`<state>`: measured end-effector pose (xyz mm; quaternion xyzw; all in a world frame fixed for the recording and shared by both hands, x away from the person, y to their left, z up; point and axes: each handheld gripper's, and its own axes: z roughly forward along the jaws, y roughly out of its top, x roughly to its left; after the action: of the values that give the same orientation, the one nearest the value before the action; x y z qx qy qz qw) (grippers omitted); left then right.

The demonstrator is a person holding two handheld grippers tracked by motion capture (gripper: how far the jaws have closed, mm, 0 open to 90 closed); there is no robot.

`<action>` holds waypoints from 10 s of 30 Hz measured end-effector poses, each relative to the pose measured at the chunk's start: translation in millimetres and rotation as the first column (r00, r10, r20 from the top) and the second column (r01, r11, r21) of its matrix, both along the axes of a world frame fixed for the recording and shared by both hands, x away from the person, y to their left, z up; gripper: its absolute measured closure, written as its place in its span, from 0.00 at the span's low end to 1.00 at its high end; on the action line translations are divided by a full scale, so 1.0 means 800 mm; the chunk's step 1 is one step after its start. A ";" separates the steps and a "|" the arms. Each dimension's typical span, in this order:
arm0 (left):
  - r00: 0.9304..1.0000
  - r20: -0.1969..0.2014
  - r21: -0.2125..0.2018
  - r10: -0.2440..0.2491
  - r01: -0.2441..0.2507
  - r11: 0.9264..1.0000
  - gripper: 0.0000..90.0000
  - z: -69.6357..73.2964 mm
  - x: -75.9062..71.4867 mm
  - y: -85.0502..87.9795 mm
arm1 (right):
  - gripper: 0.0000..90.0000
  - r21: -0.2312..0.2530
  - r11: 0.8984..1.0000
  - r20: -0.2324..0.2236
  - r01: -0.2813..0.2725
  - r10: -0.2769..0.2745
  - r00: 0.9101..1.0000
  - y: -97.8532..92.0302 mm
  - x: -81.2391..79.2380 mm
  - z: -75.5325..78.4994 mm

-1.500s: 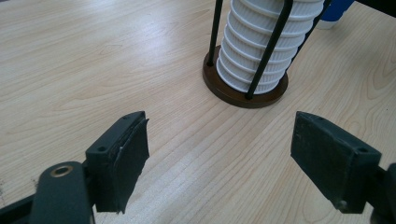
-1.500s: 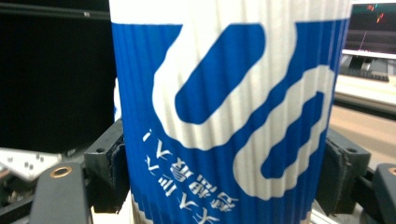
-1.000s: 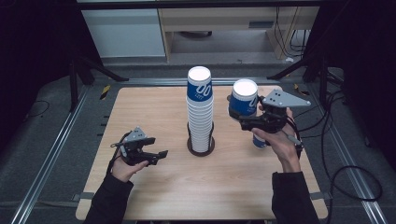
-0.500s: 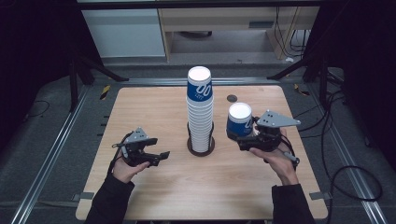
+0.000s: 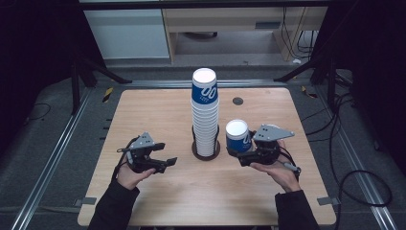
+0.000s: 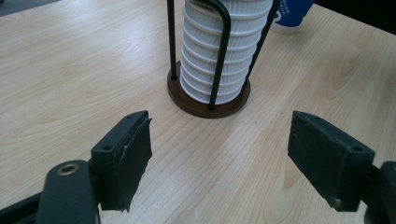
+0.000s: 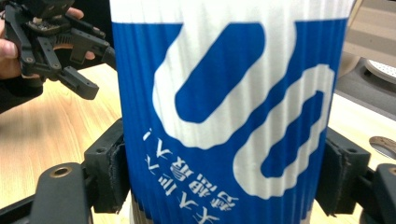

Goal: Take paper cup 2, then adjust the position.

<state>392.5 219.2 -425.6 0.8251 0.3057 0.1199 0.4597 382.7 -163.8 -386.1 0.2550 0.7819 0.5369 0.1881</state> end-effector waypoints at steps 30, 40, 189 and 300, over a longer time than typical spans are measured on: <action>0.995 0.013 -0.038 -0.101 0.102 0.994 0.25 0.017 -0.015 -0.014 | 0.23 -0.137 0.970 -0.052 -0.202 0.197 0.979 0.053 -0.002 -0.033; 0.989 0.012 -0.014 -0.144 0.145 0.989 0.23 0.021 -0.022 -0.026 | 0.23 -0.217 0.945 -0.079 -0.244 0.232 0.969 0.071 0.001 -0.051; 0.951 -0.063 -0.049 -0.301 0.299 0.953 0.16 0.019 -0.027 -0.056 | 0.17 -0.183 0.897 -0.128 -0.402 0.384 0.914 0.113 0.002 -0.074; 0.915 -0.055 0.053 -0.399 0.401 0.914 0.27 0.009 -0.031 -0.062 | 0.16 -0.183 0.860 -0.172 -0.476 0.449 0.877 0.108 -0.003 -0.072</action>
<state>367.8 169.3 -418.4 0.8867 0.1364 0.0152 0.4415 380.6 -77.3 -443.8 0.0698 0.8846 0.4599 0.0319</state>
